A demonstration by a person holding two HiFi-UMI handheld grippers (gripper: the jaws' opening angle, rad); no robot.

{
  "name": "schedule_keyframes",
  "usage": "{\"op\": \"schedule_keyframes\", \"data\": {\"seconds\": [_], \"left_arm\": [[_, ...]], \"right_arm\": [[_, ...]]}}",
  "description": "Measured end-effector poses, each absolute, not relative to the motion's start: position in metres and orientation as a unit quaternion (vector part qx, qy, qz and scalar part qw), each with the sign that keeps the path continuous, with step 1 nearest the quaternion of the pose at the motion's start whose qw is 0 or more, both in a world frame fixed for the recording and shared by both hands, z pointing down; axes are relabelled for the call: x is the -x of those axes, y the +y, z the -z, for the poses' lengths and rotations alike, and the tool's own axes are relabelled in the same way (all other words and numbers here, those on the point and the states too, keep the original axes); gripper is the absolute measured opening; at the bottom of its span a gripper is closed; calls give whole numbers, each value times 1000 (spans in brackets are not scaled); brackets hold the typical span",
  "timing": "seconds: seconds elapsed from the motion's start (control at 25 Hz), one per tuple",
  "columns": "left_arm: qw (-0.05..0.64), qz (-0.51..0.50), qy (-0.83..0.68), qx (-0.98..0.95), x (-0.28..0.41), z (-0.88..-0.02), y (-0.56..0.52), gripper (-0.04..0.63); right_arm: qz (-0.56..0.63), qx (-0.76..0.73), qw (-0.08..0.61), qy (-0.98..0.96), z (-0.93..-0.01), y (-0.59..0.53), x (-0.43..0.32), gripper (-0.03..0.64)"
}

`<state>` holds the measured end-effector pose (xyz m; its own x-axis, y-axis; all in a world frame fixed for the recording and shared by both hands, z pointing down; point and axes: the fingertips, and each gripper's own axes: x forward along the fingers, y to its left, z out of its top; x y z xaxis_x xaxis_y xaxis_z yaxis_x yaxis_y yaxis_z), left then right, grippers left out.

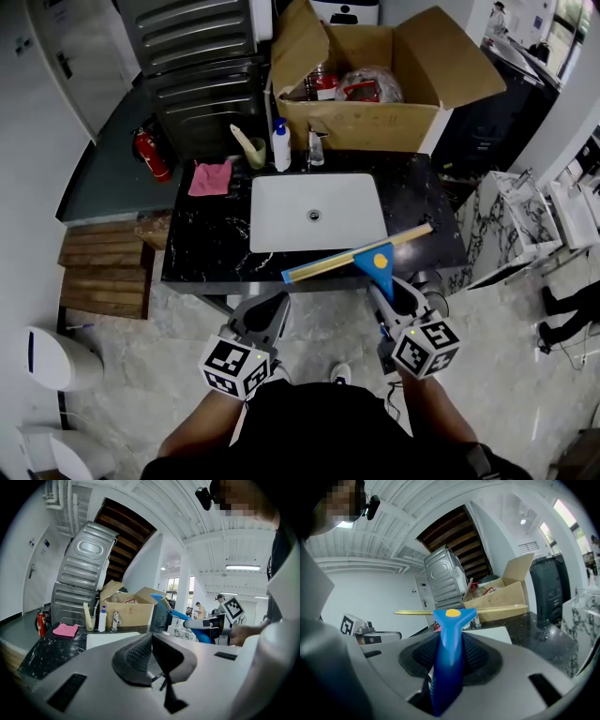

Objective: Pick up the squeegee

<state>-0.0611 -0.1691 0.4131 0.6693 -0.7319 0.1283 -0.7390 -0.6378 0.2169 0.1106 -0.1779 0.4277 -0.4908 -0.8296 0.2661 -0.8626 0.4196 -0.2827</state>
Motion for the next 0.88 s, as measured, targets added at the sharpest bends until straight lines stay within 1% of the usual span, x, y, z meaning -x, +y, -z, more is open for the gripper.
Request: {"op": "schedule_keyframes", "data": {"seconds": [0.88], "left_arm": [[126,-19,-393,-911,50,-411,-169,17]], "right_arm": [[-190,-497,54,-845,-426,-177,-111,140]]}}
